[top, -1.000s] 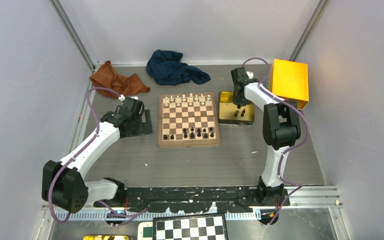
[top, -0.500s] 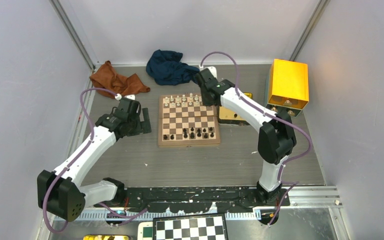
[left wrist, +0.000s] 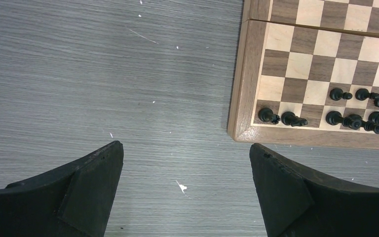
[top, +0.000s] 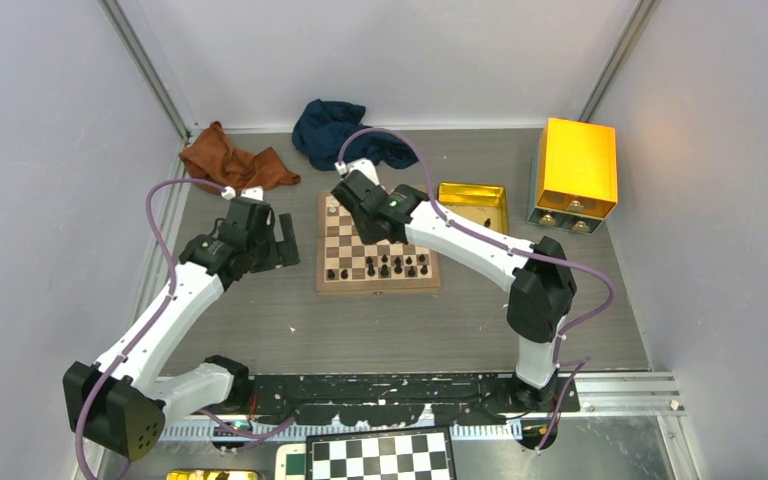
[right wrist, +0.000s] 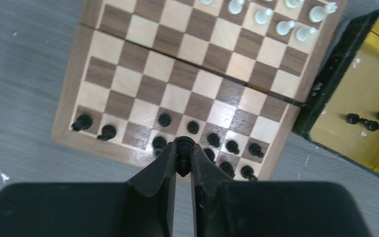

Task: Set up the chess pieces on the board
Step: Place the chess piece on the chessboard.

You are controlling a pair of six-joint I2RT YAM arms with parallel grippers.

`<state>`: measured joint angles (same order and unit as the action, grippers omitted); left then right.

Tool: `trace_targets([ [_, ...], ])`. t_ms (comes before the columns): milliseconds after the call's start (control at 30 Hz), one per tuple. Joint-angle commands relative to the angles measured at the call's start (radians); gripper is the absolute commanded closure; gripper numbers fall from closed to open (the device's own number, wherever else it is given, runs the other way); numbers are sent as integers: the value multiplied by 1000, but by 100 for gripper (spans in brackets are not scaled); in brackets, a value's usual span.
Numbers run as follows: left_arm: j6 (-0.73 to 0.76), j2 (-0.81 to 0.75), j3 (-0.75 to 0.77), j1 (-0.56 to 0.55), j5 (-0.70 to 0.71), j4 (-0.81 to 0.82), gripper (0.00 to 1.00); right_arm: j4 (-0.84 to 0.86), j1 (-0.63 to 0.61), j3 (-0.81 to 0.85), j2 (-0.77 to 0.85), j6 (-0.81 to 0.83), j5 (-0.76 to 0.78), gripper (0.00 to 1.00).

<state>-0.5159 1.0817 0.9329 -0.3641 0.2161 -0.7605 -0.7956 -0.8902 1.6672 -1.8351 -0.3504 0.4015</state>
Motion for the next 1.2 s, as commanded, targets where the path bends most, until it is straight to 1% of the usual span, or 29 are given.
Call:
trace_targets([
  [0,-7,-42,17,7,-3,-4,0,-6,-52,54,-12,-25,14,98],
  [433,-22,-96,1,7,8,-34,0,30,-134,27,-53,-42,-26,98],
  [867,-28,-98,-2,7,11,-41,0,135,-138,-74,-67,-29,-53,98],
  [1167,-25,-82,0,7,18,-39,0,151,-133,-67,-107,-13,-73,98],
])
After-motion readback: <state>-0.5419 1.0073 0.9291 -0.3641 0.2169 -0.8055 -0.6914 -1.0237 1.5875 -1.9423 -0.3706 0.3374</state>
